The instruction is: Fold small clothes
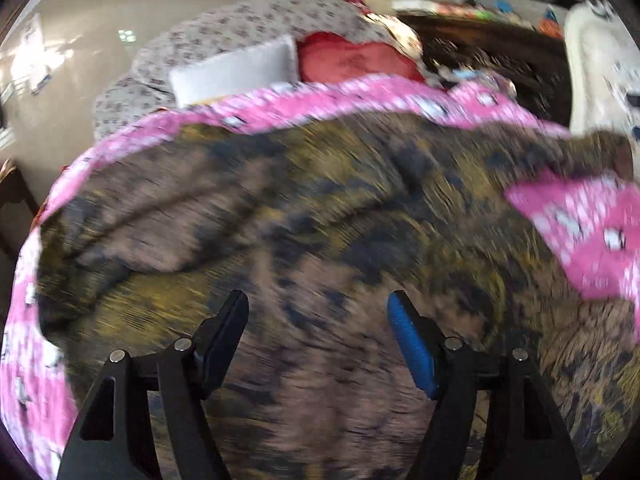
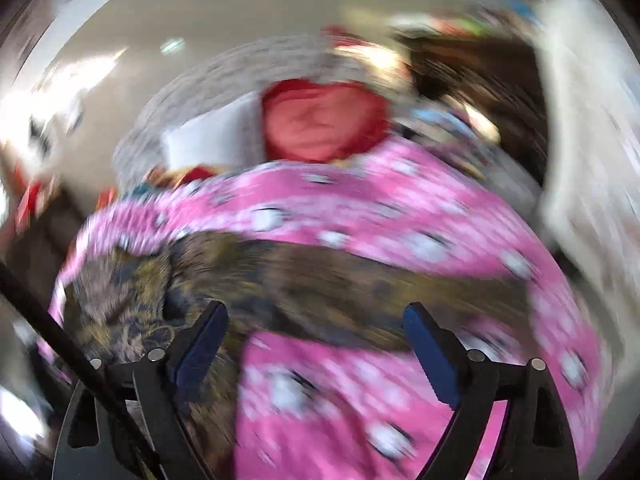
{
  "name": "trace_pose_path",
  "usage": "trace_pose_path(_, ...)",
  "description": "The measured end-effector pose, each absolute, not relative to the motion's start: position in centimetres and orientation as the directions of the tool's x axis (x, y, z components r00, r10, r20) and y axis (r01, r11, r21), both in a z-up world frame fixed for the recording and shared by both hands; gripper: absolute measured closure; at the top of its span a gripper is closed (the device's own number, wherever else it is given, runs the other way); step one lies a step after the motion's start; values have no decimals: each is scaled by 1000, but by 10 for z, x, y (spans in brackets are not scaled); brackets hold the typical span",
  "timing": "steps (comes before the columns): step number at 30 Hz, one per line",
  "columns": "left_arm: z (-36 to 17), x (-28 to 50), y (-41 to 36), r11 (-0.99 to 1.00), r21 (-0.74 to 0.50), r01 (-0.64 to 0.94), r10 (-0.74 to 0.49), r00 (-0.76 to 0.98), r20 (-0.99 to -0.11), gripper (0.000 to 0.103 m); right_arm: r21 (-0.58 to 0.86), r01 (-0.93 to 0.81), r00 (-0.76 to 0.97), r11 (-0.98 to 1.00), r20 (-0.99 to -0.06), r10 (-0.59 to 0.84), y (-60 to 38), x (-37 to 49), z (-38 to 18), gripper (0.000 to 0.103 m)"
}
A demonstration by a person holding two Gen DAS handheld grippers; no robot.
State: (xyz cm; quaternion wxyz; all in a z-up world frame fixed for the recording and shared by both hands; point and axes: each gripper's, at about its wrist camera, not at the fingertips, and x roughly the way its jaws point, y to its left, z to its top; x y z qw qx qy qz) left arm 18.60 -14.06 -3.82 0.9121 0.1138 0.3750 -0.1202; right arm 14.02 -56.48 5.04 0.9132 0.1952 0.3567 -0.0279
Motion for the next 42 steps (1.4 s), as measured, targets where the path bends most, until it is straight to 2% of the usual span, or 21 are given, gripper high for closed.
trace_pose_path(4,-69,185,-155,936,187,299,-66,669,-740,31,389,362,696,847,-717,32,-631,114,36,10)
trace_pose_path(6,-65,184,-149,948,174,267,-61,688,-723,27,377,420,661,826,-750,6,-651,118,27,10)
trace_pose_path(11,-69,191,-135,968,104,228,-73,653,-754,23,383,485,632,786,-775,-13,-691,156,15,11)
trace_pose_path(13,-70,191,-130,971,84,223,-83,646,-759,22,427,488,611,761,-790,51,-703,174,1,23)
trace_pose_path(16,-70,189,-130,970,101,221,-70,653,-755,22,399,481,548,780,-832,88,-705,187,-19,39)
trace_pose_path(19,-71,186,-131,970,107,219,-65,654,-754,22,378,436,511,816,-851,120,-694,195,-33,40)
trace_pose_path(22,-70,189,-130,971,100,217,-68,651,-756,21,317,419,492,851,-867,80,-686,199,-38,42)
trace_pose_path(23,-70,189,-130,971,100,216,-67,651,-756,21,296,418,488,859,-871,63,-684,199,-38,46)
trace_pose_path(24,-70,190,-131,971,101,216,-66,651,-756,21,291,424,488,858,-871,54,-684,198,-37,63)
trace_pose_path(25,-70,189,-131,971,102,216,-65,652,-756,21,305,429,503,850,-863,56,-686,195,-33,90)
trace_pose_path(26,-70,189,-131,971,102,217,-66,651,-756,21,335,425,530,841,-845,69,-688,192,-27,95)
trace_pose_path(34,-70,190,-130,971,101,215,-66,651,-756,20,335,300,678,893,-733,47,-653,193,67,98)
trace_pose_path(39,-64,191,-124,976,71,207,-84,653,-753,20,357,110,739,927,-653,165,-572,224,133,98)
trace_pose_path(42,-44,194,-107,982,-19,190,-144,674,-725,20,381,-13,727,924,-631,270,-509,242,149,98)
